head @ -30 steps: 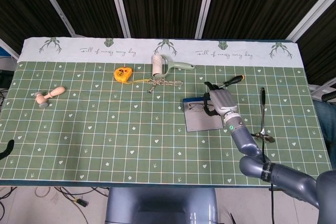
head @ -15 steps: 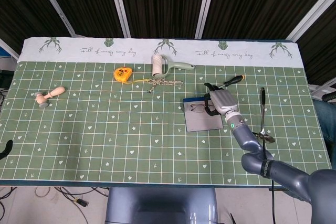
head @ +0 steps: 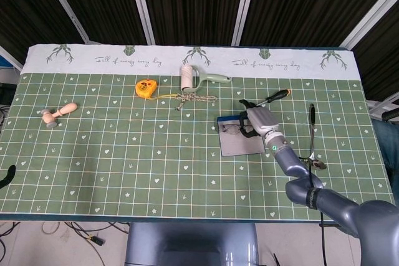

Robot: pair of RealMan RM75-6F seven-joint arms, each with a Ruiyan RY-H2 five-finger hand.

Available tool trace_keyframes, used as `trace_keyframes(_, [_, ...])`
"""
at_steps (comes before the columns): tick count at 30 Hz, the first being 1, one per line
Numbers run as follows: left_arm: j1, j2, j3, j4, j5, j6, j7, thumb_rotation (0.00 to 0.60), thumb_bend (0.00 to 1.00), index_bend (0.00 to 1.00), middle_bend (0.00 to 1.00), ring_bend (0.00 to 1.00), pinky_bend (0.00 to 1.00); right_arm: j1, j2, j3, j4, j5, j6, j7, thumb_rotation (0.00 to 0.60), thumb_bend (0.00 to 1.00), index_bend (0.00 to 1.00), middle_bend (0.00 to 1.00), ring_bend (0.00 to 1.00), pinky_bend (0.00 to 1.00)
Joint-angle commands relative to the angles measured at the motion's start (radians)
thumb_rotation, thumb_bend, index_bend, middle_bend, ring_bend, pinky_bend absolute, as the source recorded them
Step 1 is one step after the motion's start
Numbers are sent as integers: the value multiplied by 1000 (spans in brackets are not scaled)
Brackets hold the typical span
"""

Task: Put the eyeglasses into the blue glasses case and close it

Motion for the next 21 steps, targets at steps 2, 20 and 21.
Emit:
trace_keyframes(2, [-1, -1, -1, 0, 0, 0, 1, 600, 281, 187, 0, 0, 0, 12, -19, -14, 42, -55, -5, 58, 600, 546, 675, 103, 144, 250])
trace_keyframes(20, [-1, 1, -2, 2, 0, -2, -3, 600, 280, 187, 0, 0, 0, 40, -63, -25, 104, -94, -17, 123, 600, 546, 675, 101, 142, 250])
trace_keyframes(21, [-1, 1, -1, 2, 0, -2, -3, 600, 280, 187, 0, 0, 0, 41, -64, -24, 107, -93, -18, 123, 600, 546, 675, 101, 142, 250])
